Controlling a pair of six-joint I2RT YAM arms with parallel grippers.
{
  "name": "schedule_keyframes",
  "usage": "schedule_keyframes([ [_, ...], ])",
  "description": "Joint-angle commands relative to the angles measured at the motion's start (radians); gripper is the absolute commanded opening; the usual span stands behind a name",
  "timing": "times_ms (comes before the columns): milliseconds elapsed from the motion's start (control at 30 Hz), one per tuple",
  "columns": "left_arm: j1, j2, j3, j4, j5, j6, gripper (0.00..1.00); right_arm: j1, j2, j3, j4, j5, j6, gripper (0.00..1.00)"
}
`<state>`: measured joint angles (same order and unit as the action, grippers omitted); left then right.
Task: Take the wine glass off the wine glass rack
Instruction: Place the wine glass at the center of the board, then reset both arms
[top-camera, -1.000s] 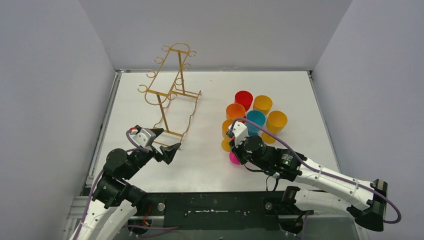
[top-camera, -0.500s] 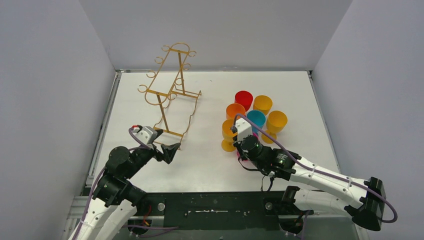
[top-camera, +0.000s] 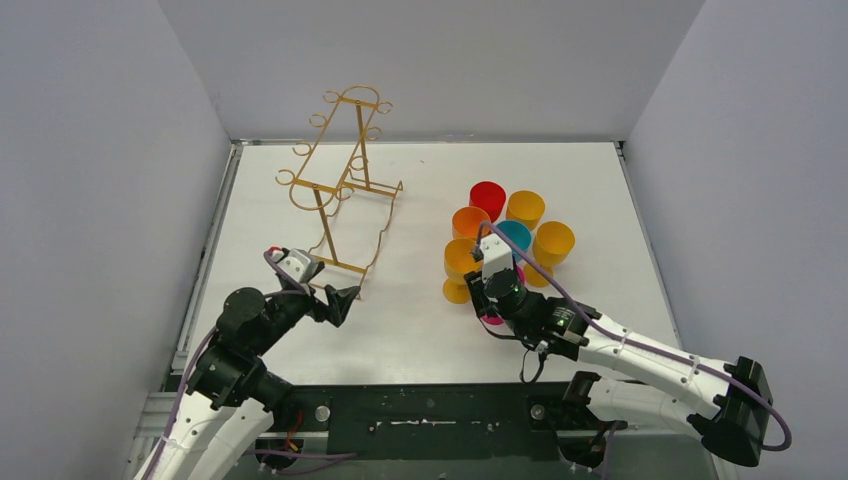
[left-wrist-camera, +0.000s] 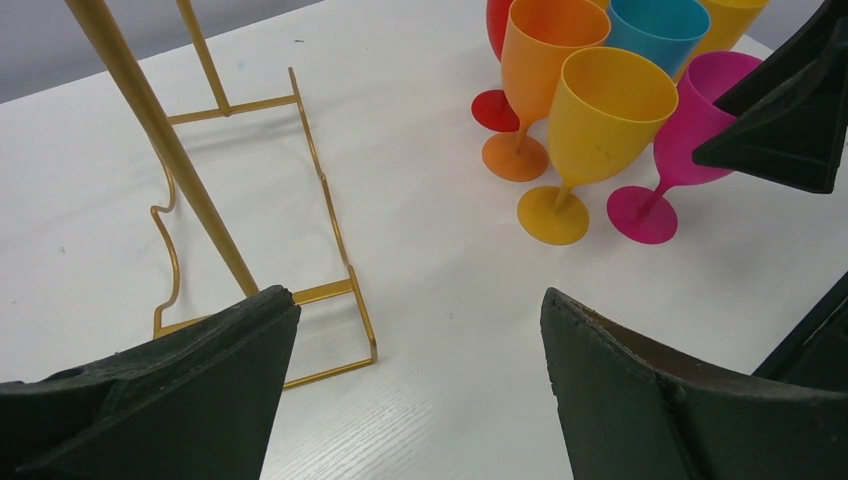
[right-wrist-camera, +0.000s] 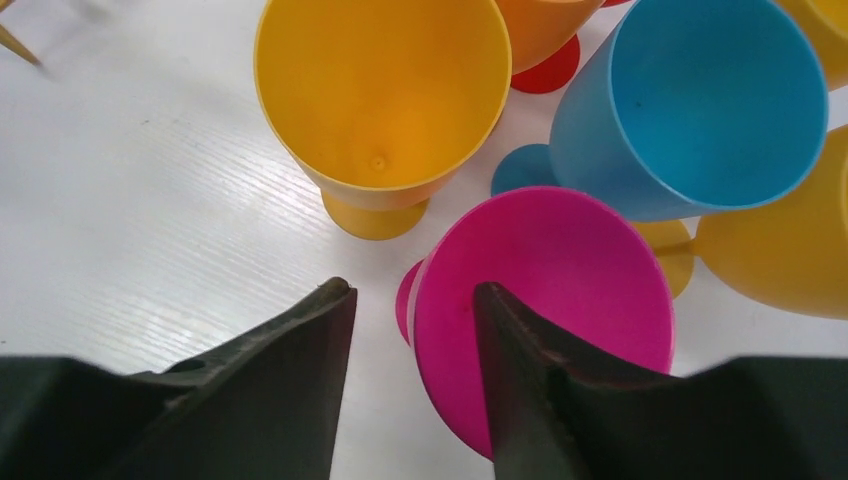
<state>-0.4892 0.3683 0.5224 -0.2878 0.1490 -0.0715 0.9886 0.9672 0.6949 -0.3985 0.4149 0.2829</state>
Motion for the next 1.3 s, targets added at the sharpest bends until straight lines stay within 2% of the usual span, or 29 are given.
schedule_keyframes([
  [0,0.001,-0.002,0.064,0.003,-0.019,0.000,0.89,-0.005,-0.034,0.074,0.003,0.065,-0.002,0.54],
  [167,0.000,0.023,0.132,-0.081,-0.135,-0.044,0.90,-0.005,-0.078,0.154,-0.002,0.077,-0.022,0.60],
  [267,0.000,0.048,0.183,-0.142,-0.284,-0.082,0.91,-0.005,-0.116,0.176,0.041,0.105,-0.069,0.66],
  [467,0.001,0.144,0.260,-0.229,-0.423,-0.134,0.94,-0.019,-0.165,0.181,0.179,0.262,-0.168,0.79],
  [567,0.001,0.198,0.279,-0.241,-0.494,-0.149,0.94,-0.063,-0.155,0.205,0.199,0.321,-0.201,0.85],
  [633,0.005,0.243,0.295,-0.250,-0.530,-0.166,0.94,-0.137,-0.142,0.229,0.203,0.304,-0.205,0.87],
  [700,0.019,0.283,0.302,-0.247,-0.521,-0.174,0.94,-0.244,-0.120,0.251,0.202,0.226,-0.211,0.87],
  [800,0.080,0.313,0.309,-0.231,-0.524,-0.175,0.97,-0.472,-0.066,0.297,0.183,0.053,-0.173,0.87],
  [933,0.253,0.336,0.318,-0.203,-0.403,-0.177,0.97,-0.691,0.011,0.372,0.145,-0.174,-0.105,0.89],
  [1100,0.545,0.431,0.388,-0.200,-0.212,-0.177,0.97,-0.836,0.110,0.495,0.080,-0.363,-0.055,0.91],
  [1200,0.637,0.525,0.466,-0.176,-0.130,-0.191,0.97,-0.903,0.188,0.607,0.010,-0.463,-0.029,0.94],
  [1267,0.718,0.612,0.535,-0.178,-0.027,-0.213,0.97,-0.939,0.244,0.693,-0.037,-0.484,-0.021,0.97],
])
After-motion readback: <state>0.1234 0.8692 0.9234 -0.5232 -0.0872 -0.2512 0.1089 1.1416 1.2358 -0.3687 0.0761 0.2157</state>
